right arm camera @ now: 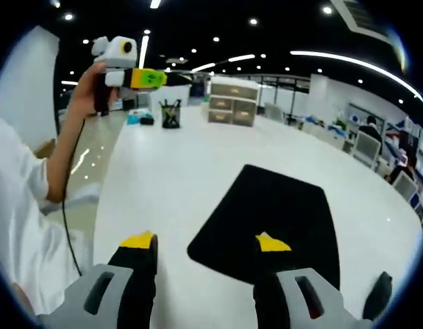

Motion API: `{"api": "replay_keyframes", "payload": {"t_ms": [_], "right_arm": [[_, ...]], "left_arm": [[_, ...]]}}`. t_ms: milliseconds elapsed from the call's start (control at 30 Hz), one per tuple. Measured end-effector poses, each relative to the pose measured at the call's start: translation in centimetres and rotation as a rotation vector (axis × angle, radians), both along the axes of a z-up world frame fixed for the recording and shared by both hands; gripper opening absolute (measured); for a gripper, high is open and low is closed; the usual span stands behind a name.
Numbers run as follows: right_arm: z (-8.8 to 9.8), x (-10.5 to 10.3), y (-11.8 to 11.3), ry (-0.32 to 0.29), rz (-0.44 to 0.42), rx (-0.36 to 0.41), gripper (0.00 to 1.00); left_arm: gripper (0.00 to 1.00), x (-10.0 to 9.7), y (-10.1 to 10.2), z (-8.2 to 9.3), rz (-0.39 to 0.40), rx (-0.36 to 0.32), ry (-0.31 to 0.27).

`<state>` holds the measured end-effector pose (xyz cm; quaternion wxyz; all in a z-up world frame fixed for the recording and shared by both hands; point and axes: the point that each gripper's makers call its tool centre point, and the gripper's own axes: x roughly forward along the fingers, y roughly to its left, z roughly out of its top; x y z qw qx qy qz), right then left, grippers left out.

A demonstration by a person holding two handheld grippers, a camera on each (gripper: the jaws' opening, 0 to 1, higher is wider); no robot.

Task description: Arrange the mouse and mouse pad neatly on the desk surface

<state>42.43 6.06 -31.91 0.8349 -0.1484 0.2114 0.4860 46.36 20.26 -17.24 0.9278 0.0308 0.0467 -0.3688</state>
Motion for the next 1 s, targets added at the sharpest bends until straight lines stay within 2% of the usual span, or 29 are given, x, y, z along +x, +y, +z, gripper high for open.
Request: {"api": "replay_keyframes", "payload": {"t_ms": [700,1000], "right_arm": [[-2.8,0.9,0.0,0.068,-0.017,-0.017,0.51],[-2.9,1.4,0.0,0.029,-0.029,-0.01,0.46]], "left_arm": [[0.45,-0.2,0.1,0.0,-0.003,0.006,0.001],[0.46,-0.3,0.0,0.1,-0.005,0.003,-0.002]]}}
